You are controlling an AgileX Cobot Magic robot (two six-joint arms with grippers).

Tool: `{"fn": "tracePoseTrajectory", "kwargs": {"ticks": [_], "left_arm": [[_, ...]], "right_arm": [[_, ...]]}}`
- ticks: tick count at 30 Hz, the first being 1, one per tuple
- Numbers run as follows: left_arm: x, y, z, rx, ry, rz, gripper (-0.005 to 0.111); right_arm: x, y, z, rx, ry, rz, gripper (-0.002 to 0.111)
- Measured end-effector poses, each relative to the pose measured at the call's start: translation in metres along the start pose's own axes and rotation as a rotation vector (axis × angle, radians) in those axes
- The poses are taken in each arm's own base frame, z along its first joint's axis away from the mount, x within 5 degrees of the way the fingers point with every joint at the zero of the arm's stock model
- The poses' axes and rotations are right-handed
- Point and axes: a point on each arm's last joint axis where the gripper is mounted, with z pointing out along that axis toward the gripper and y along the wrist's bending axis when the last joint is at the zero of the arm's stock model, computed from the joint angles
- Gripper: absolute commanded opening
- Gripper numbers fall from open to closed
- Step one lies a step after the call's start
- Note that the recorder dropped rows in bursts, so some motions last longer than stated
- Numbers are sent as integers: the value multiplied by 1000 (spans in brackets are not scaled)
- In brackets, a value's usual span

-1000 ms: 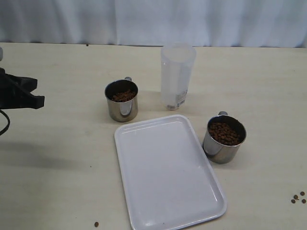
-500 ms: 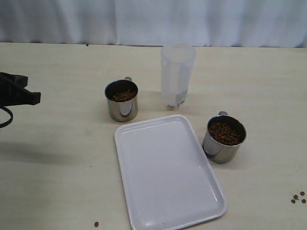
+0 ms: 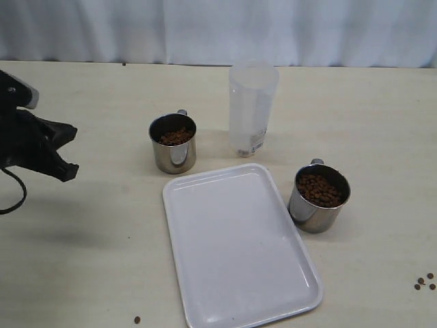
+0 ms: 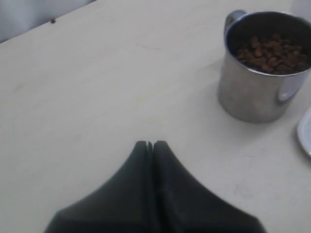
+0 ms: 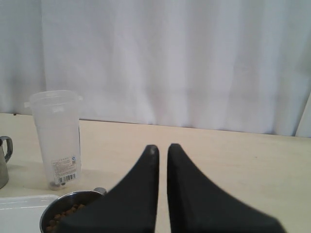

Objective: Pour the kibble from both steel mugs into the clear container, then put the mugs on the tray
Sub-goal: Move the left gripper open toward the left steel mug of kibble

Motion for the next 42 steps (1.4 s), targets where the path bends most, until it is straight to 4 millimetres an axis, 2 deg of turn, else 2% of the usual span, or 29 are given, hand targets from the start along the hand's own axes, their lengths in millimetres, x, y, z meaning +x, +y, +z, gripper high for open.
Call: {"fn": "tracePoseTrajectory", "kwargs": {"ticks": [4, 10, 16, 19, 23, 27, 34, 37, 42], "left_arm": [[16, -10, 25, 146, -65, 41, 0], [32, 5, 30, 319, -253, 56, 0], [40, 5, 52, 503, -284, 75, 0], [48, 6, 62, 532, -267, 62, 0], [56, 4, 67, 548, -250, 45, 1], [55, 4, 67, 547, -257, 50, 12], [48, -6, 75, 510, -278, 131, 49], [43, -11, 81, 470, -284, 144, 53], [36, -9, 81, 435, -354, 110, 52]], "right_arm": [[0, 0, 0, 0, 0, 0, 5], [0, 0, 0, 0, 0, 0, 5], [0, 0, 0, 0, 0, 0, 5], [0, 0, 0, 0, 0, 0, 5], [0, 0, 0, 0, 0, 0, 5], [0, 0, 0, 0, 0, 0, 5], [0, 0, 0, 0, 0, 0, 5], [0, 0, 0, 0, 0, 0, 5], [0, 0, 0, 0, 0, 0, 5]]}}
